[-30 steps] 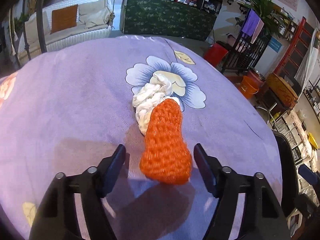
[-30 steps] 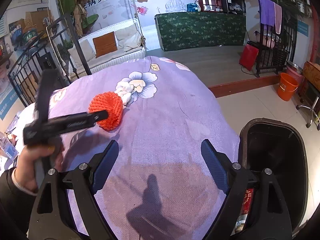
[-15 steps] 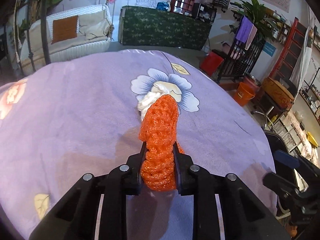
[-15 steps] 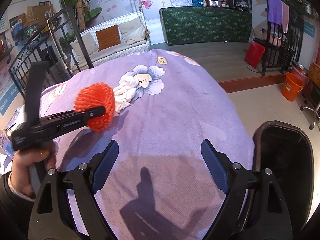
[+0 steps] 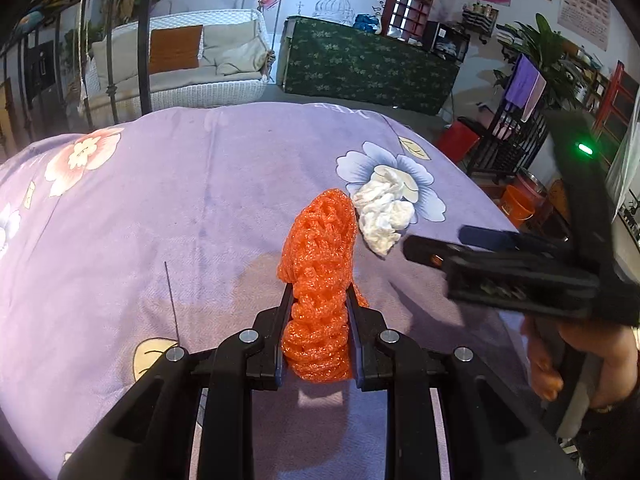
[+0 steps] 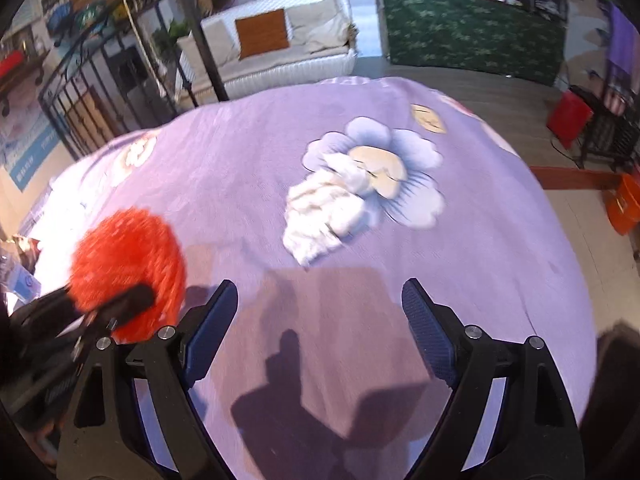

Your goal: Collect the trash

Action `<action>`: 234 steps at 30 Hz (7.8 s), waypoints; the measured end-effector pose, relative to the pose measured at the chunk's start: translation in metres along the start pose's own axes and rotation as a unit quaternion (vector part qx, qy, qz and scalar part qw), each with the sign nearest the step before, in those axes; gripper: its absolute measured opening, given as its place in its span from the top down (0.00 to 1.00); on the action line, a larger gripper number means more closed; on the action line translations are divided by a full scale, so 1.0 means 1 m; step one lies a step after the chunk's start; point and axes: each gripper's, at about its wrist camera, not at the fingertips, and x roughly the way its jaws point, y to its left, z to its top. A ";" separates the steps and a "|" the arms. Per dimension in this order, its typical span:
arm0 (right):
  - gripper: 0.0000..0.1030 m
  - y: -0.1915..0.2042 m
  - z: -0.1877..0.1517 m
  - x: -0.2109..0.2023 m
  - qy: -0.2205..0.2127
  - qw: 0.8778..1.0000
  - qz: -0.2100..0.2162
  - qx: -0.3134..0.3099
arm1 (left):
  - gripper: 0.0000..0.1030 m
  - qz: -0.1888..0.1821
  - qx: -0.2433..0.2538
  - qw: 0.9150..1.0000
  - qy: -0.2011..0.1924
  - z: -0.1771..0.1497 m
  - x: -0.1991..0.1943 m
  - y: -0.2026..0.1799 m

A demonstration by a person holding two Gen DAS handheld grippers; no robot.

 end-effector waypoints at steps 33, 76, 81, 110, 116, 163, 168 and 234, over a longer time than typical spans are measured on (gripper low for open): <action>0.70 -0.001 0.010 -0.014 -0.034 0.999 -0.030 0.014 | 0.78 -0.045 -0.013 0.999 -0.021 -0.017 -0.030 -0.003; 0.70 -0.136 -0.198 -0.232 -0.140 0.965 -0.151 0.161 | 0.78 -0.182 0.122 0.976 0.004 -0.072 -0.046 -0.152; 0.70 -0.166 -0.210 -0.227 -0.127 0.956 -0.177 0.195 | 0.78 -0.198 0.135 0.971 0.015 -0.076 -0.042 -0.162; 0.37 -0.224 -0.256 -0.193 -0.062 0.929 -0.213 0.296 | 0.78 -0.254 0.226 0.938 0.073 -0.085 -0.010 -0.252; 0.30 -0.239 -0.260 -0.228 -0.092 0.914 -0.237 0.317 | 0.78 -0.265 0.246 0.928 0.095 -0.088 0.003 -0.284; 0.05 -0.162 -0.242 -0.279 -0.230 0.888 -0.298 0.263 | 0.06 -0.138 0.222 0.960 -0.103 -0.068 -0.082 -0.218; 0.05 -0.114 -0.236 -0.278 -0.265 0.893 -0.283 0.227 | 0.06 -0.083 0.182 0.970 -0.141 -0.070 -0.106 -0.174; 0.05 0.026 -0.258 -0.272 -0.313 0.898 -0.282 0.126 | 0.06 0.021 0.061 0.974 -0.216 -0.101 -0.167 -0.088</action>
